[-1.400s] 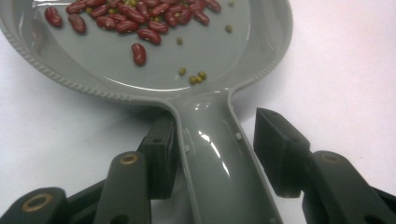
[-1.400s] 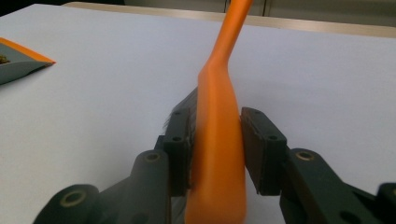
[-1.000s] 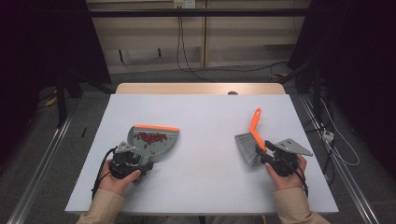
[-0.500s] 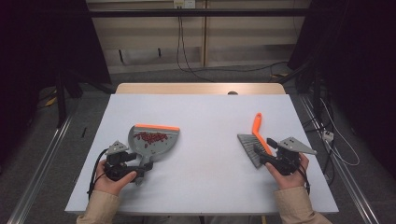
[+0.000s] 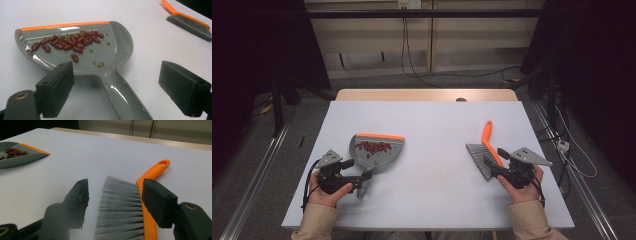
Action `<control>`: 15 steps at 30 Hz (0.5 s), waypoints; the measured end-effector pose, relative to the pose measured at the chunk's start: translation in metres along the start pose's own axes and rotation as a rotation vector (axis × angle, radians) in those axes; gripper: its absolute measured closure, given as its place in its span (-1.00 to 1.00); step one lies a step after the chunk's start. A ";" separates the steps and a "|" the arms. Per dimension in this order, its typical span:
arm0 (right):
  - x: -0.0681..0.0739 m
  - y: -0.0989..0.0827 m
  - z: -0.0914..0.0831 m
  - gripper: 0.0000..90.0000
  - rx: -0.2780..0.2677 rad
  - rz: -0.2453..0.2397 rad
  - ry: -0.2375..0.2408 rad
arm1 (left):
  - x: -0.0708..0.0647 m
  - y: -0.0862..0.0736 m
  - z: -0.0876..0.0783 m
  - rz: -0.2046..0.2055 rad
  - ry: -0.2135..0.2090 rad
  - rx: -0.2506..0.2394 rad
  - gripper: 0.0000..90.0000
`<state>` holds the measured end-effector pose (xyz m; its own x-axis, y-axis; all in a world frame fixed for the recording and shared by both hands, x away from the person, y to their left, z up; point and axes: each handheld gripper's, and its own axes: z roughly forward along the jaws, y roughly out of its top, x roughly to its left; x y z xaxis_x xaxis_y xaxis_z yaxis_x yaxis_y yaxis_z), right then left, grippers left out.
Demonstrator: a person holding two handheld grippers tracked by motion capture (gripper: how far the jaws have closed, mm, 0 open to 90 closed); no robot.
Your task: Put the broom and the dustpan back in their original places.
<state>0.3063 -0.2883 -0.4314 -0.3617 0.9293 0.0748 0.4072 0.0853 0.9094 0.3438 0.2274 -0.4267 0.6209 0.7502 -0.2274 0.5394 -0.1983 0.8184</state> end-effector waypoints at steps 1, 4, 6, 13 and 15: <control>-0.001 0.000 0.000 -0.14 0.002 -0.004 -0.002 | 0.001 -0.001 -0.001 -0.008 -0.008 -0.008 -0.73; -0.003 -0.001 -0.002 -0.14 0.005 -0.002 0.004 | 0.003 -0.002 -0.002 0.000 -0.018 -0.022 -0.76; -0.003 -0.003 -0.004 -0.16 0.004 -0.002 0.017 | 0.004 -0.004 -0.002 -0.009 -0.026 -0.040 -0.79; -0.002 -0.009 -0.011 -0.19 0.018 -0.004 0.046 | 0.003 -0.005 -0.006 0.008 -0.050 -0.064 -0.81; -0.001 -0.010 -0.012 -0.21 0.023 -0.009 0.055 | 0.003 -0.006 -0.006 0.009 -0.051 -0.066 -0.81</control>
<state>0.2923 -0.2948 -0.4359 -0.4103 0.9076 0.0895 0.4223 0.1021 0.9007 0.3388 0.2347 -0.4291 0.6548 0.7150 -0.2450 0.4960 -0.1619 0.8531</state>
